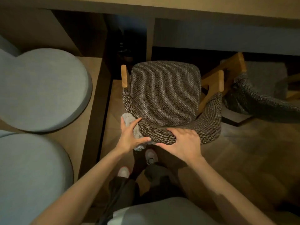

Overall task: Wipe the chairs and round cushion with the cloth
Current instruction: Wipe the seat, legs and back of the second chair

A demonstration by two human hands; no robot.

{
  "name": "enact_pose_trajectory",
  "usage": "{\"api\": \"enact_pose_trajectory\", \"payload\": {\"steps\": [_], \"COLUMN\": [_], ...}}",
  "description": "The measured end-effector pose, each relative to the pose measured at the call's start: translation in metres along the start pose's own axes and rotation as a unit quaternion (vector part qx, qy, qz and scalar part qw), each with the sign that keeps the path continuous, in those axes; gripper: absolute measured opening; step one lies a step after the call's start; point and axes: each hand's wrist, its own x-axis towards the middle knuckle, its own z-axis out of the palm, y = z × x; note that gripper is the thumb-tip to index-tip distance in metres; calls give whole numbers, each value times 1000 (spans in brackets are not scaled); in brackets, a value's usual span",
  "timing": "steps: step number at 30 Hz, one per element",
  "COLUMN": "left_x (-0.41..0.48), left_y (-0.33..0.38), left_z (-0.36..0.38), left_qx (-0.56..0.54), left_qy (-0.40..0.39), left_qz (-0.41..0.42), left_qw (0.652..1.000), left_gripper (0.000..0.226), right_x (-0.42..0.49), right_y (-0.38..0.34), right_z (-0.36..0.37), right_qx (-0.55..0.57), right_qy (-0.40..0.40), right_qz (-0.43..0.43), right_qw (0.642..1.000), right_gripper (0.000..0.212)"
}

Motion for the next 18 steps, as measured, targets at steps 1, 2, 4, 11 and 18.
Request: {"api": "enact_pose_trajectory", "payload": {"steps": [1,2,4,11,18], "left_x": [2,5,11,25,41], "left_y": [-1,-1,-3,-7,6], "left_z": [0,-1,-3,-7,1], "left_qx": [-32,-64,-92,-84,-70], "left_qy": [-9,-22,-32,-53,-53], "left_qz": [4,7,4,-12,-17], "left_qw": [999,998,995,995,996], "left_gripper": [94,95,98,100,99], "right_x": [-3,-5,-5,-3,10], "right_y": [-3,-6,-7,-7,3], "right_z": [4,7,12,19,2], "right_qx": [-2,-5,-8,-23,-35], "right_qy": [30,52,75,84,30], "right_qz": [15,27,27,44,72], "right_qw": [999,998,997,995,996], "right_gripper": [75,74,73,76,83]}}
